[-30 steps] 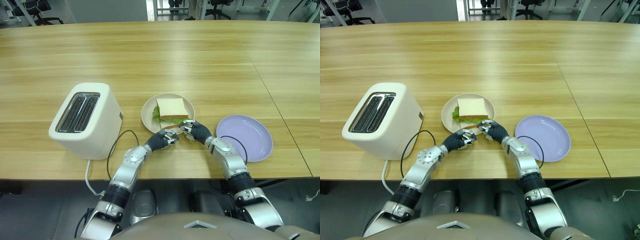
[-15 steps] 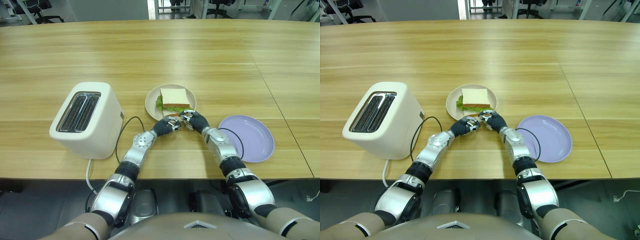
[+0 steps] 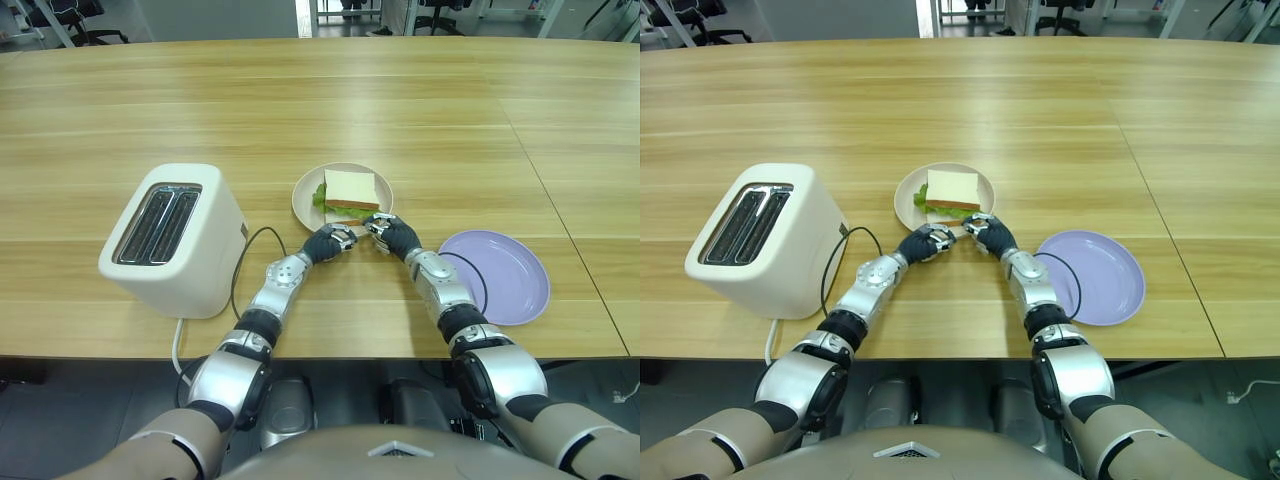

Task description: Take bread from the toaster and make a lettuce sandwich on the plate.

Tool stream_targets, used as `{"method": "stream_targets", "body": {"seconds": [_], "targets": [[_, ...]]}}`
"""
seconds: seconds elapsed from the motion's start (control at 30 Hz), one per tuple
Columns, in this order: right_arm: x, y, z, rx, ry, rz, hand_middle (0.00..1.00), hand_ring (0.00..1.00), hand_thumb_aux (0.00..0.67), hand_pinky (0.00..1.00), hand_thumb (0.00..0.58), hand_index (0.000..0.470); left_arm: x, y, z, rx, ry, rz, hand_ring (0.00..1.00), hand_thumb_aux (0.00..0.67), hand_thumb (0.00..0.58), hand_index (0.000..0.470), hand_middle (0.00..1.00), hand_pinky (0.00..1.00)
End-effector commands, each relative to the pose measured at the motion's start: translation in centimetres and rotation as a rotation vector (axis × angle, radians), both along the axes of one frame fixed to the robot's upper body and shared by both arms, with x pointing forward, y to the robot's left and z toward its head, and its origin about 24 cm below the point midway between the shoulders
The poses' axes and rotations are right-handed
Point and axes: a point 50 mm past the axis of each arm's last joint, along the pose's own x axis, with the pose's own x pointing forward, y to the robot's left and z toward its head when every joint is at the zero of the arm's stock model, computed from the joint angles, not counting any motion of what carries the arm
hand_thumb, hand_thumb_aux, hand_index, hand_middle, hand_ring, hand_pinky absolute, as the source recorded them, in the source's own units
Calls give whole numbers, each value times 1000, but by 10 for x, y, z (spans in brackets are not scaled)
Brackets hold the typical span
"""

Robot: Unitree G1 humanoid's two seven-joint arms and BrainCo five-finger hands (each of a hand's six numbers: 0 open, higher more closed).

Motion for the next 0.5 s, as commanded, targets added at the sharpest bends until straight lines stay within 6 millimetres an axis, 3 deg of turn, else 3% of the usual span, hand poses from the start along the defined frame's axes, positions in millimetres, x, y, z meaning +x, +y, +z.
{"method": "stream_targets", "body": {"seconds": [0.03,0.07,0.13,0.17,0.2,0.23,0.27,0.4,0.5], "targets": [[-8,1,-10,16,45,-8,882,882,670,882,580,460,-15,1,-16,15,55,-30,1000,670,580,460,1000,1000],[-12,2,-11,29,41,-7,690,690,670,690,580,460,-20,0,-16,0,45,-39,1000,541,559,372,1000,1000],[-22,3,-12,43,22,-8,635,635,670,635,580,460,-31,-2,-14,-30,5,-58,1000,533,556,366,1000,1000],[-29,2,-11,48,3,-17,478,478,670,478,580,460,-39,-2,-11,-58,-17,-63,1000,494,540,339,1000,1000],[-35,2,-10,51,-9,-24,0,0,670,0,580,460,-44,-2,-9,-76,-30,-67,1000,389,478,267,1000,1000],[-46,1,-7,48,-25,-28,0,0,105,0,168,72,-54,-2,-5,-94,-56,-70,0,0,0,0,0,0],[-57,0,-5,38,-45,-38,0,0,0,0,0,0,-64,-1,-1,-114,-79,-68,0,0,0,0,0,0],[-92,-8,8,-9,-124,-111,0,0,0,0,0,0,-92,6,10,-152,-129,-1,0,0,0,0,0,0],[-102,-11,16,-34,-177,-150,0,0,0,0,0,0,-101,8,15,-170,-156,46,0,0,0,0,0,0]]}}
